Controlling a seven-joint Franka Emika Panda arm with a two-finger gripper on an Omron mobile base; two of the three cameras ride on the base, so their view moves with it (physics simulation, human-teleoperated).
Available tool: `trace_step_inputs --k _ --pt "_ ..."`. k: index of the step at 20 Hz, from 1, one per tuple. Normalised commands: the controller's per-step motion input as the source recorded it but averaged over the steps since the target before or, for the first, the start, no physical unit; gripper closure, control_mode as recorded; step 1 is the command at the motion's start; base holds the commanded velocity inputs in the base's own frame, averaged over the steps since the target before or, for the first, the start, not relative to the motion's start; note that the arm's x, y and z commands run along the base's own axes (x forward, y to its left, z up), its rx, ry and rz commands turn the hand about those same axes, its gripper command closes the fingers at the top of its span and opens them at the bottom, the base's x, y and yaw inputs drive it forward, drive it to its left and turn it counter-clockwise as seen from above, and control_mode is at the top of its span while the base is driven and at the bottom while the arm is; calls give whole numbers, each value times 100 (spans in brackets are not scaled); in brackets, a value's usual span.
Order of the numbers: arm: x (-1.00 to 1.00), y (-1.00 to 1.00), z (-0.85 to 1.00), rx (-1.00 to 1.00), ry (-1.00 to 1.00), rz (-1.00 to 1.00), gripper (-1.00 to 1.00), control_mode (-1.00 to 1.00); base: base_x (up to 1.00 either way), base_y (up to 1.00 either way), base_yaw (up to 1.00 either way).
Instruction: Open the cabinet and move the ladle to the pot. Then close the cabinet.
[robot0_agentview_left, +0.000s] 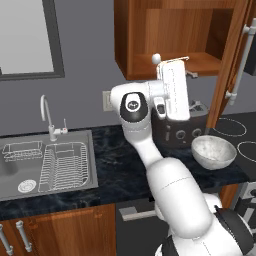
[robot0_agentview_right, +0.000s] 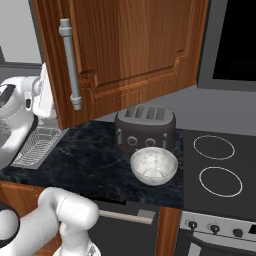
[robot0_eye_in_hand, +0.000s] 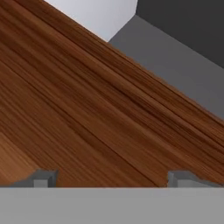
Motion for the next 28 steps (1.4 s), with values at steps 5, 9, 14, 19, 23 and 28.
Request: trace_step_inputs --k 5,9,14,19,23,28 --pt "9 -25 -9 0 -8 -11 -100 -100 0 0 0" --pt "11 -20 -8 0 -6 -11 -100 -100 0 0 0" --pt "4 -27 -4 2 -7 -8 -100 -100 0 0 0" --pt "-12 -29 0 2 -17 -7 -100 -100 0 0 0" --pt "-25 -15 0 0 -24 -8 -100 -100 0 0 0" --pt "-26 -17 0 0 -25 -6 -100 -100 0 0 0"
